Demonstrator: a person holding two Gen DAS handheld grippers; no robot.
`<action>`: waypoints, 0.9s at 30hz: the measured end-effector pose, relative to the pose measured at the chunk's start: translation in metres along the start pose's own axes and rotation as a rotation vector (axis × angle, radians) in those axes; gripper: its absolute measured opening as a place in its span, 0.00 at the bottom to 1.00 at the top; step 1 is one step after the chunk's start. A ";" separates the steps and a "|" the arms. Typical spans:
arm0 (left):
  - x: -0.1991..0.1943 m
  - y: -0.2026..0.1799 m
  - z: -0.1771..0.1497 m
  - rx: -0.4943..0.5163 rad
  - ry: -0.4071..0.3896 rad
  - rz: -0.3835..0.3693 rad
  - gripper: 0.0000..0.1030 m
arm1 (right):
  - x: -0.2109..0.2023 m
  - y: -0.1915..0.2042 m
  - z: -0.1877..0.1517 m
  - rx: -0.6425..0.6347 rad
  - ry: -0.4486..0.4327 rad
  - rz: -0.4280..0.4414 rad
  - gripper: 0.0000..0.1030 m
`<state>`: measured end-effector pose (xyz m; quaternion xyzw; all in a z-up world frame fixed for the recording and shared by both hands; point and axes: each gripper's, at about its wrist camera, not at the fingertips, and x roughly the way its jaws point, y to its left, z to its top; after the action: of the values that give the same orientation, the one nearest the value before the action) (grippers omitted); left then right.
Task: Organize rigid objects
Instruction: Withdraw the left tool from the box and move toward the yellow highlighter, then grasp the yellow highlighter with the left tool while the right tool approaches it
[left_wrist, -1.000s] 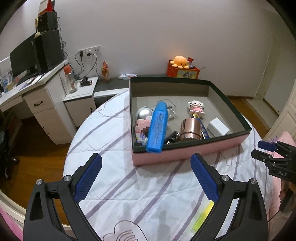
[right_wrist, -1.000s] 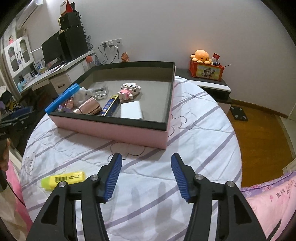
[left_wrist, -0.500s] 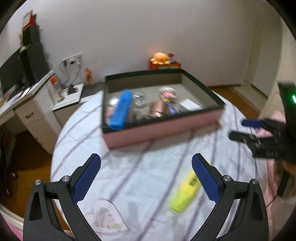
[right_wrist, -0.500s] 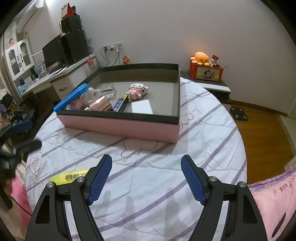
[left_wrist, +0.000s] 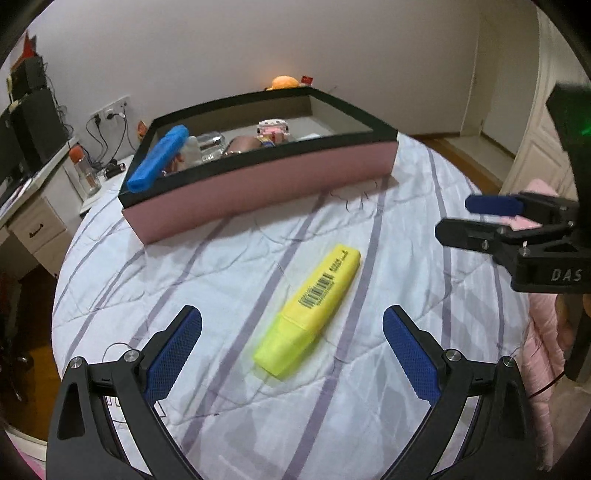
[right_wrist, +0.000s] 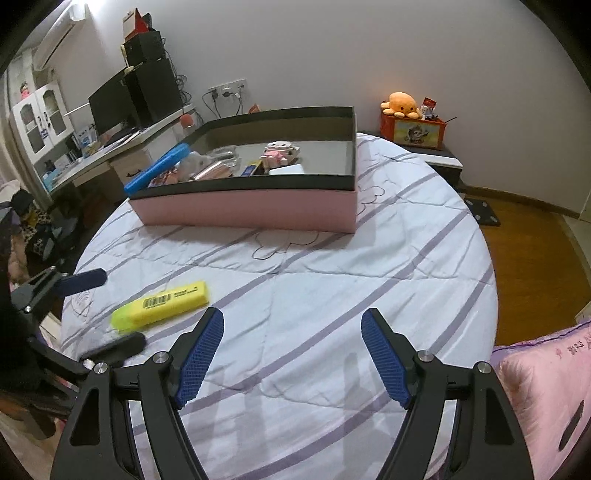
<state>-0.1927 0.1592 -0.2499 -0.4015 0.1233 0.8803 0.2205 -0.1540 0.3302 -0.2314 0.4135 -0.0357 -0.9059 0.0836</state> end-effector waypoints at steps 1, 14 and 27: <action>0.000 -0.001 -0.001 0.007 0.001 0.001 0.95 | 0.000 0.004 0.000 -0.010 0.000 0.014 0.76; 0.008 0.017 -0.012 0.005 0.046 -0.014 0.61 | 0.038 0.049 0.002 -0.064 0.060 0.158 0.64; 0.011 0.042 -0.011 -0.030 0.055 -0.053 0.30 | 0.054 0.058 0.009 -0.126 0.097 0.161 0.63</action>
<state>-0.2123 0.1209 -0.2638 -0.4320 0.1056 0.8645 0.2341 -0.1879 0.2630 -0.2579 0.4467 -0.0077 -0.8757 0.1833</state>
